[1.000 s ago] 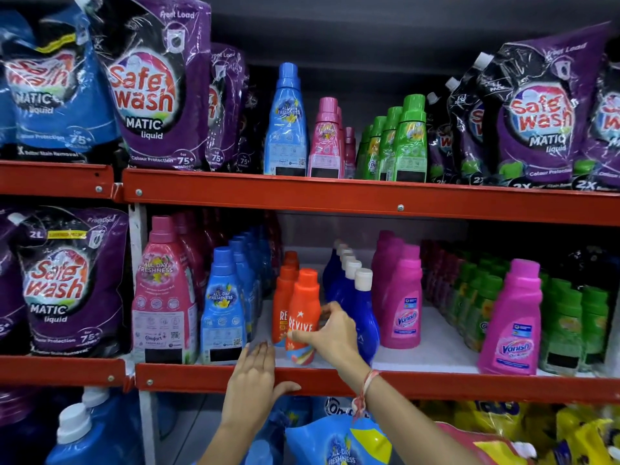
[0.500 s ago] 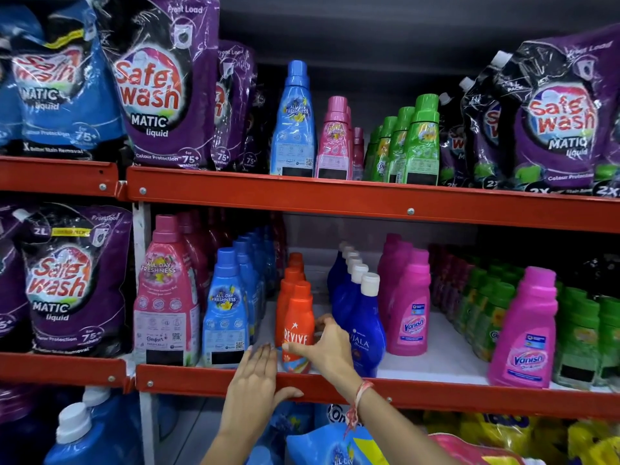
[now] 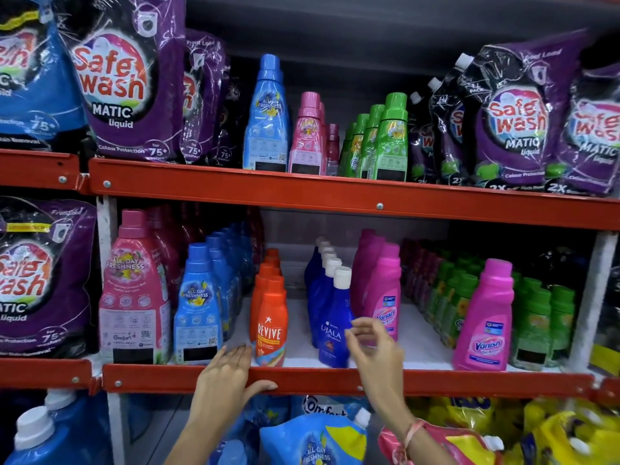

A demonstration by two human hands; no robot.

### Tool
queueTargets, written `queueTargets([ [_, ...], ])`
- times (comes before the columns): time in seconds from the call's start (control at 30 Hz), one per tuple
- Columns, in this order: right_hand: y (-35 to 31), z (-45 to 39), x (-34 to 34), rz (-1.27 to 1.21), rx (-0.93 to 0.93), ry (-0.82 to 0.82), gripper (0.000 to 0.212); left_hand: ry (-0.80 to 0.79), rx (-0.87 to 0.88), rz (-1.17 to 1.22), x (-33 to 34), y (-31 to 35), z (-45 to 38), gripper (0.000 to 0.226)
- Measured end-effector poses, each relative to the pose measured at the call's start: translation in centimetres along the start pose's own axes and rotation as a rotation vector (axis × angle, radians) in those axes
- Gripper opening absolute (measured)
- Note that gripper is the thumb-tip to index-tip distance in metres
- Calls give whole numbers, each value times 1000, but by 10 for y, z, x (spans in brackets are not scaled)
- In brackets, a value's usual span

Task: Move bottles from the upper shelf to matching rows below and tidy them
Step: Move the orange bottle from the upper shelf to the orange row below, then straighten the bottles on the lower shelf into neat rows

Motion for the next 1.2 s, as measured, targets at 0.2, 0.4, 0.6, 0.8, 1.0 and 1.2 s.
queueTargets([
  [0.2, 42, -13, -98, 228, 29, 457, 32, -14, 3, -19, -2, 1, 0, 89],
  [0.4, 78, -31, -159, 370, 175, 650, 75, 6, 1, -19, -1, 1, 0, 88],
  [0.6, 106, -52, -171, 398, 303, 576, 88, 26, 7, -10, -8, 5, 0, 96],
  [0.8, 105, -53, -173, 393, 299, 588, 84, 12, -4, -19, -8, 4, 1, 98],
  [1.0, 74, -48, -142, 361, 169, 512, 85, -4, -8, -19, -3, 3, 1, 97],
  [1.2, 52, -41, -88, 246, 129, 297, 93, -36, -17, -13, -8, 4, 1, 97],
])
Point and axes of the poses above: each hand's wrist, its own z-axis away from the middle knuckle, its own x-axis out of the palm, y = z × x, the point moved 9 cm from there along -z, towards the middle knuckle, and after that the axes turned 3 degrees about y, right-handed, at the moved point
